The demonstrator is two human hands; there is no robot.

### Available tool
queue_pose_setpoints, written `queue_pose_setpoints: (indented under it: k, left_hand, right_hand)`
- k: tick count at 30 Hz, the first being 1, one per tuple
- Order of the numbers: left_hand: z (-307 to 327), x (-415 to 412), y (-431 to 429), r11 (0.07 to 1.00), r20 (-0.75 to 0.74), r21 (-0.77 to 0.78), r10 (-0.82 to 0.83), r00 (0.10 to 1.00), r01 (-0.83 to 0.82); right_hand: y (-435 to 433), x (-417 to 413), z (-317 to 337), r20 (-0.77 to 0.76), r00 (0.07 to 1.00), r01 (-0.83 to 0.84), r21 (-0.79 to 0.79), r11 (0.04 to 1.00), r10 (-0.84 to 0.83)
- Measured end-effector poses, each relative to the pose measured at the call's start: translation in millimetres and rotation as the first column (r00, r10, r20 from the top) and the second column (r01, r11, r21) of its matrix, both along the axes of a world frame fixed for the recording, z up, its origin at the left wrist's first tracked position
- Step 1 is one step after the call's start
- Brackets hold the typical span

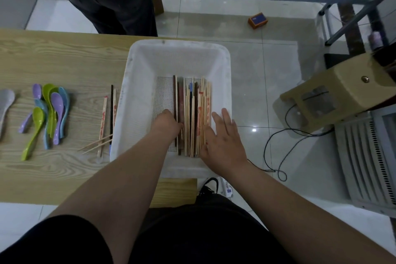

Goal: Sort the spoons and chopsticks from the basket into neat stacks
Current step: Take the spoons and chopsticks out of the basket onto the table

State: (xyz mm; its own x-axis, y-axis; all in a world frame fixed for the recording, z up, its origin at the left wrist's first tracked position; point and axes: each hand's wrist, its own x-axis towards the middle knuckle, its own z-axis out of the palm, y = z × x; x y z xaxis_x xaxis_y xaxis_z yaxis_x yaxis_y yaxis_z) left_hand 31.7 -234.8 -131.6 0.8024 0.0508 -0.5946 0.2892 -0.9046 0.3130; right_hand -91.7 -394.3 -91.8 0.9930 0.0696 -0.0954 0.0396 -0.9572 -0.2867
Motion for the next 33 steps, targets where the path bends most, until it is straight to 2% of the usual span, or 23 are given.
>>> queue_pose_setpoints:
  k: [4,7,12,18,24,33]
  left_hand:
    - [-5.7,0.9,8.4,0.998,0.031,-0.035,0.044,0.999,-0.043]
    - [-4.8,-3.1,3.7,1.000,0.047,-0.004,0.023,0.999,-0.023]
    - [-6.3,1.9,3.9,0.999,0.015,-0.018,0.037,0.999,-0.037]
    - [-4.1,-5.3,-6.3,0.993,0.016,0.118,-0.019,1.000,0.017]
    - [-4.1,2.0,-2.2,0.998,-0.007,0.049,0.028,1.000,-0.027]
    - [-10.8,-0.6,3.2,0.990,0.005,0.141,-0.015,1.000,0.015]
  right_hand:
    - [-0.4,-0.5,0.1,0.007,1.000,0.003,-0.005,1.000,-0.003]
    - [0.7,-0.2,-0.8,0.006,1.000,0.013,0.010,1.000,-0.013]
    - [0.8,-0.7,-2.7,0.019,1.000,0.014,0.011,1.000,-0.014]
    - [0.9,-0.6,-3.4,0.024,1.000,0.017,0.020,1.000,-0.018]
    - [0.4,-1.2,-2.3,0.024,1.000,0.013,0.037,0.999,-0.014]
    - [0.1,-1.0,-1.6,0.031,0.999,0.006,0.026,1.000,-0.007]
